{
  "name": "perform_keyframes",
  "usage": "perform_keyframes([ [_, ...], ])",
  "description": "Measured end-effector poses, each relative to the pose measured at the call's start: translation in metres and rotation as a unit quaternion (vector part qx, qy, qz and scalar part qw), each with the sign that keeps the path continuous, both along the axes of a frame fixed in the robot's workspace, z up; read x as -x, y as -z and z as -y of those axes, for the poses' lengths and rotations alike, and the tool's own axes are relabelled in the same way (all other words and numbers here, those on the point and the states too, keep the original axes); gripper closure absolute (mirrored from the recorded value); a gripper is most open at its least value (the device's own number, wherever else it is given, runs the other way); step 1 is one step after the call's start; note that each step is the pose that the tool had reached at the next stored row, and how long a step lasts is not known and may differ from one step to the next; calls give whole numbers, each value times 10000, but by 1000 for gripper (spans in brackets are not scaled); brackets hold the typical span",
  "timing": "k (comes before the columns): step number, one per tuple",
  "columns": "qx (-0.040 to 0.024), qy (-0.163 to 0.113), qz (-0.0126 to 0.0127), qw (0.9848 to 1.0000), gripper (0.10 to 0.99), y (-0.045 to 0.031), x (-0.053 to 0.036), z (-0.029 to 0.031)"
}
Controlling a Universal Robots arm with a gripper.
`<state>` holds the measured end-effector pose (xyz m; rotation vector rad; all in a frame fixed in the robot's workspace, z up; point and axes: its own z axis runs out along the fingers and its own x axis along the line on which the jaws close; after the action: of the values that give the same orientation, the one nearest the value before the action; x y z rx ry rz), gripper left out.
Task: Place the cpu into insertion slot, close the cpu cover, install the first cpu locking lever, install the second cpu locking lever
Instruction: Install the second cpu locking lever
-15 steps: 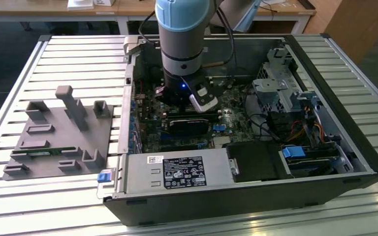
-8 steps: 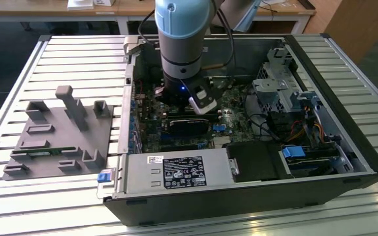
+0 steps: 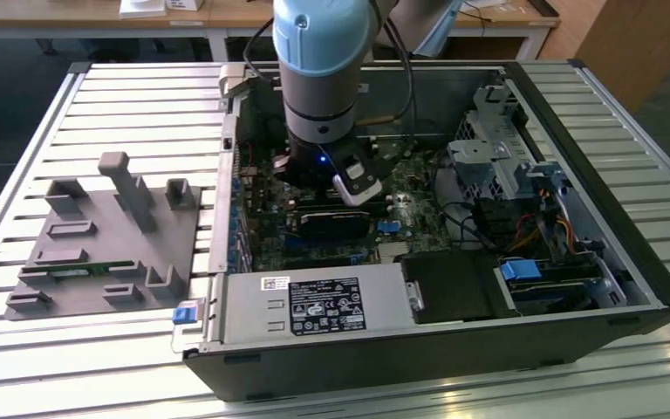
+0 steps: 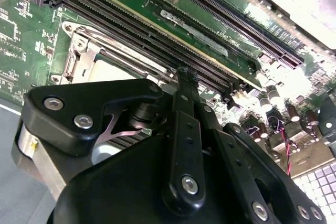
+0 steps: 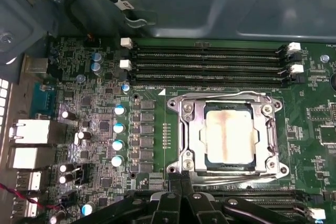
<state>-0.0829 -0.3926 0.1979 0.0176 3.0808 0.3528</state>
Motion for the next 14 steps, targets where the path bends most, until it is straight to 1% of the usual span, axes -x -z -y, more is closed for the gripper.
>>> perform_keyframes([
  [4, -33, 1, 0, 10000, 980, 21, 4, 1],
  [14, -63, 0, 0, 10000, 980, 42, 26, -6],
])
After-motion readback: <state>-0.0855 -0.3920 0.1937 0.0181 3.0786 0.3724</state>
